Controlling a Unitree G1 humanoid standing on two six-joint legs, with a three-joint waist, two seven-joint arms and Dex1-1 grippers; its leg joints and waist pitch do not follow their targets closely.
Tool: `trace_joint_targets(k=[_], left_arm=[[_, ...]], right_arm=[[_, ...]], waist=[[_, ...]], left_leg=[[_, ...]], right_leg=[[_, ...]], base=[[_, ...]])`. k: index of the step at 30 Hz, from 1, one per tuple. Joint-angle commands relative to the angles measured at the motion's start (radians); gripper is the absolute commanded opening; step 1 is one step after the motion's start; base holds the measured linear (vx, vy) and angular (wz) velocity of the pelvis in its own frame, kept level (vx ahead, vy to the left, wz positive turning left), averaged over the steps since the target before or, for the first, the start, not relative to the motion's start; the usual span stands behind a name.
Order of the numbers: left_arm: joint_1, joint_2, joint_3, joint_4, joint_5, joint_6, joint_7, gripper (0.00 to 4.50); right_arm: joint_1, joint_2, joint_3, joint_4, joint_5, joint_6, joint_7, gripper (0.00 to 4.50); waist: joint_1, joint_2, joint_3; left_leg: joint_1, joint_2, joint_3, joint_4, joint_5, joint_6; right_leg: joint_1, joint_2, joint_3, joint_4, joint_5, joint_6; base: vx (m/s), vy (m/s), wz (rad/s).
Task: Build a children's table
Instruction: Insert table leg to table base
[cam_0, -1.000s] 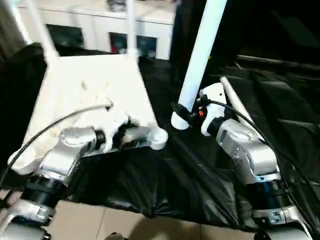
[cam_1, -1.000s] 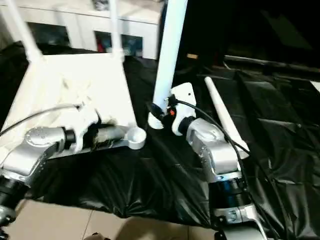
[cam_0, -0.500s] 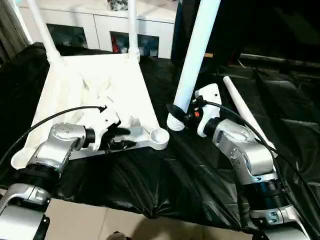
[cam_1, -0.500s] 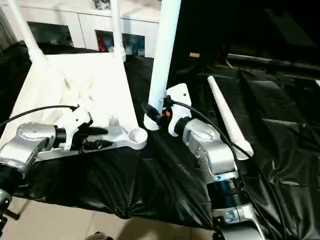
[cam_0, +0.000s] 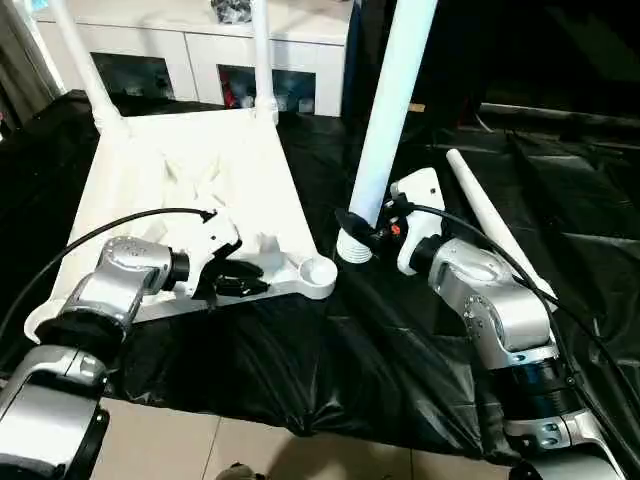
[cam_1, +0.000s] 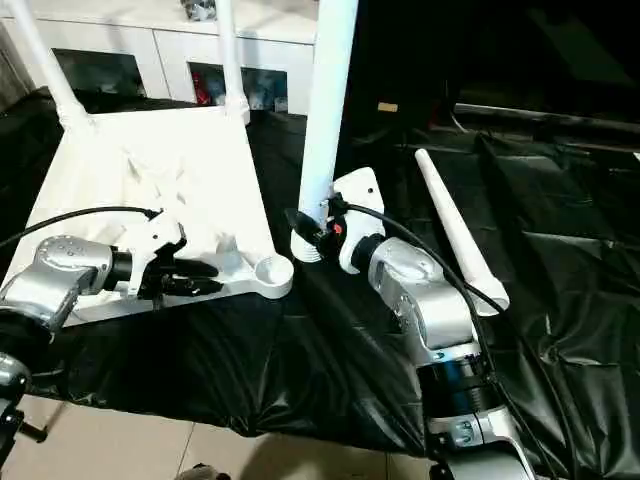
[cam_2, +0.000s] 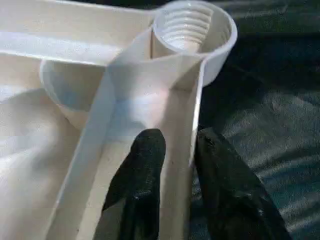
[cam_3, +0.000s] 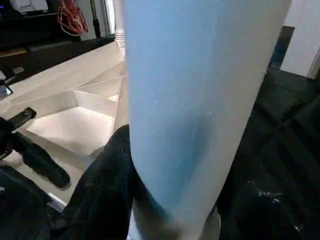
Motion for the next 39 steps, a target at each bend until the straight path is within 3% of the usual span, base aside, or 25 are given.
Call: trace_joint_targets(k=[1,6,7,10,11,12,13,18,22,23,25,28,32,33,34,39], left_arm=[[-0.019,0.000,-0.008,0.019,0.020,-0.019,-0.004,0.85],[-0.031,-0.002,-0.012,0.067,0.051,-0.044,-0.017,0.46],[-0.032,-0.002,-0.012,0.071,0.052,-0.046,-0.017,0.21],[-0.033,0.000,-0.010,0.075,0.052,-0.050,-0.025,0.10],[-0.033,0.000,-0.010,0.075,0.052,-0.050,-0.025,0.10],[-0.036,-0.005,0.008,0.072,0.034,-0.044,-0.034,0.00],[-0.037,-0.008,0.019,0.067,0.023,-0.039,-0.045,0.00],[0.015,-0.015,0.049,-0.069,-0.046,0.021,-0.106,0.00],[0.117,-0.035,0.033,-0.261,-0.088,0.097,-0.115,0.00],[0.131,-0.040,0.029,-0.280,-0.088,0.101,-0.107,0.00],[0.161,-0.054,0.024,-0.317,-0.082,0.109,-0.084,0.00],[0.191,-0.064,0.023,-0.339,-0.056,0.115,-0.049,0.00],[0.201,-0.072,0.032,-0.331,-0.012,0.100,0.025,0.00],[0.201,-0.073,0.036,-0.335,-0.012,0.106,0.034,0.00],[0.199,-0.073,0.038,-0.337,-0.014,0.113,0.034,0.47],[0.198,-0.068,0.038,-0.338,-0.001,0.105,0.039,0.75]], right_arm=[[-0.021,-0.008,0.002,-0.016,-0.008,-0.005,0.003,1.87],[-0.027,-0.007,0.010,-0.010,-0.008,-0.008,0.010,1.87],[-0.028,-0.007,0.010,-0.009,-0.008,-0.008,0.011,1.87],[-0.033,-0.004,0.012,-0.007,-0.008,-0.009,0.014,1.87],[-0.033,-0.004,0.012,-0.007,-0.008,-0.009,0.014,1.87],[-0.038,-0.005,0.012,-0.003,-0.005,-0.008,0.022,1.87],[-0.040,-0.006,0.013,-0.001,-0.002,-0.007,0.027,1.87],[-0.036,-0.030,0.030,-0.011,0.020,0.030,0.091,1.87],[-0.014,-0.058,0.063,-0.034,0.023,0.058,0.143,1.87],[-0.010,-0.059,0.067,-0.036,0.022,0.060,0.146,1.87],[-0.001,-0.060,0.072,-0.042,0.021,0.064,0.150,1.87],[0.009,-0.063,0.077,-0.045,0.020,0.072,0.156,1.87],[0.020,-0.061,0.081,-0.044,0.019,0.075,0.154,1.87],[0.023,-0.060,0.079,-0.048,0.020,0.077,0.152,1.87],[0.025,-0.059,0.077,-0.051,0.021,0.079,0.149,1.87],[0.030,-0.054,0.063,-0.066,0.027,0.084,0.137,1.87]], waist=[[-0.001,0.025,-0.078],[0.000,0.026,-0.078],[0.000,0.027,-0.078],[0.000,0.028,-0.078],[-0.001,0.027,-0.078],[-0.001,0.019,-0.079],[-0.001,0.021,-0.080],[-0.001,0.013,-0.082],[0.000,0.016,-0.085],[0.000,0.010,-0.082],[0.002,0.010,-0.082],[0.005,0.008,-0.074],[0.001,0.005,-0.070],[0.001,0.004,-0.070],[0.001,0.004,-0.071],[-0.001,0.005,-0.073]], left_leg=[[0.019,0.017,-0.010,-0.070,-0.277,-0.056],[0.022,0.019,-0.011,-0.071,-0.289,-0.057],[0.022,0.019,-0.012,-0.071,-0.290,-0.057],[0.022,0.021,-0.012,-0.072,-0.294,-0.058],[0.021,0.021,-0.012,-0.072,-0.293,-0.059],[0.020,0.021,-0.012,-0.072,-0.281,-0.057],[0.019,0.021,-0.012,-0.071,-0.273,-0.056],[0.015,0.023,-0.007,-0.069,-0.217,-0.037],[0.014,0.026,-0.005,-0.065,-0.175,-0.024],[0.011,0.026,-0.004,-0.066,-0.170,-0.019],[0.015,0.024,-0.001,-0.063,-0.179,-0.011],[0.020,0.023,-0.001,-0.067,-0.235,-0.021],[0.021,0.022,-0.005,-0.072,-0.272,-0.030],[0.020,0.021,-0.006,-0.072,-0.269,-0.030],[0.018,0.021,-0.006,-0.072,-0.261,-0.029],[0.017,0.021,-0.007,-0.071,-0.249,-0.026]], right_leg=[[0.051,-0.075,0.052,-0.083,-0.223,-0.179],[0.049,-0.078,0.053,-0.086,-0.260,-0.171],[0.048,-0.079,0.053,-0.086,-0.261,-0.172],[0.048,-0.080,0.053,-0.085,-0.255,-0.177],[0.049,-0.080,0.053,-0.084,-0.250,-0.178],[0.051,-0.079,0.053,-0.082,-0.234,-0.181],[0.052,-0.080,0.053,-0.079,-0.224,-0.184],[0.054,-0.079,0.054,-0.071,-0.135,-0.210],[0.057,-0.079,0.054,-0.061,-0.063,-0.227],[0.058,-0.079,0.054,-0.061,-0.058,-0.229],[0.055,-0.080,0.055,-0.065,-0.094,-0.221],[0.048,-0.079,0.055,-0.085,-0.255,-0.176],[0.045,-0.080,0.054,-0.096,-0.367,-0.129],[0.045,-0.081,0.054,-0.098,-0.381,-0.122],[0.046,-0.081,0.054,-0.098,-0.383,-0.119],[0.042,-0.079,0.054,-0.097,-0.358,-0.122]], base=[[0.000,0.000,0.00],[0.000,0.000,0.00],[0.000,0.000,0.00],[0.000,0.000,0.00],[0.000,0.000,0.00],[0.000,0.000,0.00],[0.000,0.000,0.00],[0.000,0.000,0.00],[0.000,0.000,0.00],[0.000,0.000,0.00],[0.000,0.000,0.00],[0.000,0.000,0.00],[0.000,0.000,0.00],[0.000,0.000,0.00],[0.000,0.000,0.00],[0.000,0.000,0.00]])
